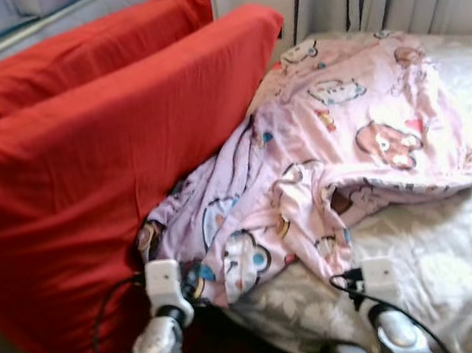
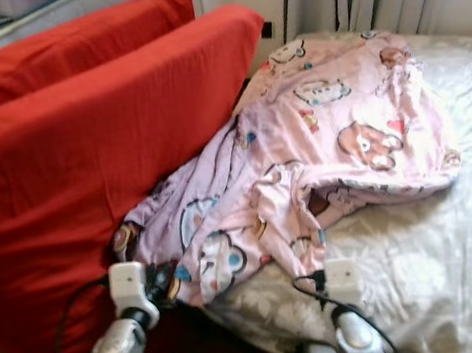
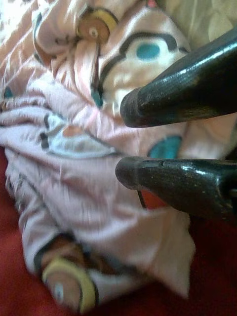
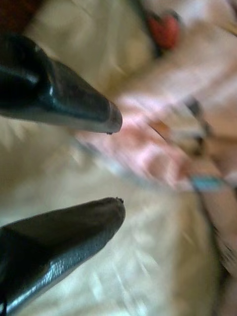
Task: Clean up the room
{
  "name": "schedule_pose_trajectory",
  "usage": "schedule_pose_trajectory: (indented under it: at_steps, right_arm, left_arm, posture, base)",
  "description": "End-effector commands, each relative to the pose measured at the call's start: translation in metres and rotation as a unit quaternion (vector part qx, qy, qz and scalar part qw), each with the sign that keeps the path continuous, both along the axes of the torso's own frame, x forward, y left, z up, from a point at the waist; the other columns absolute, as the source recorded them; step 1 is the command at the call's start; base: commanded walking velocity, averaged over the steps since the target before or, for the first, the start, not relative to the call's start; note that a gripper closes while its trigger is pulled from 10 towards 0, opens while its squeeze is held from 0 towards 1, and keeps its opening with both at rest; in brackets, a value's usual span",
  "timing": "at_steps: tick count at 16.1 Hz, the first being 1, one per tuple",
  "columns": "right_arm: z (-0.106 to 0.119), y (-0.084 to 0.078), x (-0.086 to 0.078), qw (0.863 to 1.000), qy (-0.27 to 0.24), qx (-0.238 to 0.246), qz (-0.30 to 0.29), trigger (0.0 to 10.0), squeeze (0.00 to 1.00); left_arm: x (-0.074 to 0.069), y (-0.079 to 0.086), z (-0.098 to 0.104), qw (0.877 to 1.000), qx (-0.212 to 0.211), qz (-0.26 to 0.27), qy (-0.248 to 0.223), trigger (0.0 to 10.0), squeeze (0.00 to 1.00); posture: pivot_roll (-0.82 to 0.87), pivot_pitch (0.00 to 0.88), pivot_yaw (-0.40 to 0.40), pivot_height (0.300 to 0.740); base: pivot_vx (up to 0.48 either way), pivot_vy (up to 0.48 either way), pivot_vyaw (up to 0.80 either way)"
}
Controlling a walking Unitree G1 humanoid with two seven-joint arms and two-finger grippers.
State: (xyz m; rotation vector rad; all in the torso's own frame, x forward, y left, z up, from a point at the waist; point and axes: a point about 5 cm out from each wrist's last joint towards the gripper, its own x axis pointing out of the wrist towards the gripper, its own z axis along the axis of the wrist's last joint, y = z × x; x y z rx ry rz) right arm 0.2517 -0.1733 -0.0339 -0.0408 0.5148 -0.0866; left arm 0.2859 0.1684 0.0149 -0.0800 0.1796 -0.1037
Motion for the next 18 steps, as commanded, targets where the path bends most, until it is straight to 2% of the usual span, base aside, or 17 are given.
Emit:
schedule_pose_trajectory:
  at_steps: [1, 5, 7, 10, 13, 14, 15, 18]
  right_arm:
    - [-0.001, 0.001, 0.001, 1.0, 0.014, 0.005, -0.001, 10.0, 1.0]
    - [0.005, 0.001, 0.011, 1.0, 0.011, -0.009, 0.016, 10.0, 1.0]
    - [0.015, 0.0, 0.022, 1.0, -0.01, -0.014, 0.009, 10.0, 1.0]
    - [0.026, 0.002, 0.036, 0.999, -0.025, -0.037, 0.031, 10.0, 1.0]
    - [0.034, -0.001, 0.044, 0.998, -0.036, -0.043, 0.029, 10.0, 1.0]
    - [0.035, -0.002, 0.045, 0.998, -0.036, -0.046, 0.027, 10.0, 0.22]
    - [0.036, -0.003, 0.046, 0.998, -0.035, -0.049, 0.027, 10.0, 0.0]
    - [0.038, -0.004, 0.048, 0.998, -0.036, -0.053, 0.026, 10.0, 0.0]
  left_arm:
    - [0.0, 0.002, 0.0, 1.0, -0.005, 0.004, 0.004, 10.0, 0.0]
    - [0.007, 0.003, 0.014, 1.0, -0.007, -0.002, -0.029, 10.0, 0.0]
    - [0.014, 0.003, 0.025, 0.999, -0.009, -0.002, -0.05, 10.0, 0.0]
    - [0.014, 0.006, 0.037, 0.997, -0.008, -0.005, -0.075, 10.0, 0.0]
    - [0.008, 0.014, 0.043, 0.996, -0.007, 0.004, -0.088, 10.0, 0.0]
    - [0.005, 0.016, 0.047, 0.996, -0.006, 0.006, -0.093, 10.0, 0.0]
    - [0.003, 0.017, 0.05, 0.995, -0.006, 0.007, -0.097, 10.0, 0.0]
    - [-0.003, 0.019, 0.063, 0.993, -0.007, 0.013, -0.113, 10.0, 0.0]
  posture:
    - [-0.02, 0.111, 0.05, 0.612]
    - [0.01, 0.179, 0.056, 0.612]
    - [0.04, 0.203, 0.063, 0.612]
    - [0.06, 0.239, 0.067, 0.612]
    - [0.08, 0.269, 0.067, 0.612]
    - [0.08, 0.281, 0.066, 0.612]
    - [0.09, 0.292, 0.065, 0.612]
    - [0.12, 0.328, 0.062, 0.612]
  base:
    - [0.0, 0.0, 0.0]
    - [0.0, 0.0, 0.0]
    - [0.0, 0.0, 0.0]
    - [0.0, 0.0, 0.0]
    - [0.0, 0.0, 0.0]
    - [0.0, 0.0, 0.0]
    - [0.0, 0.0, 0.0]
    - [0.0, 0.0, 0.0]
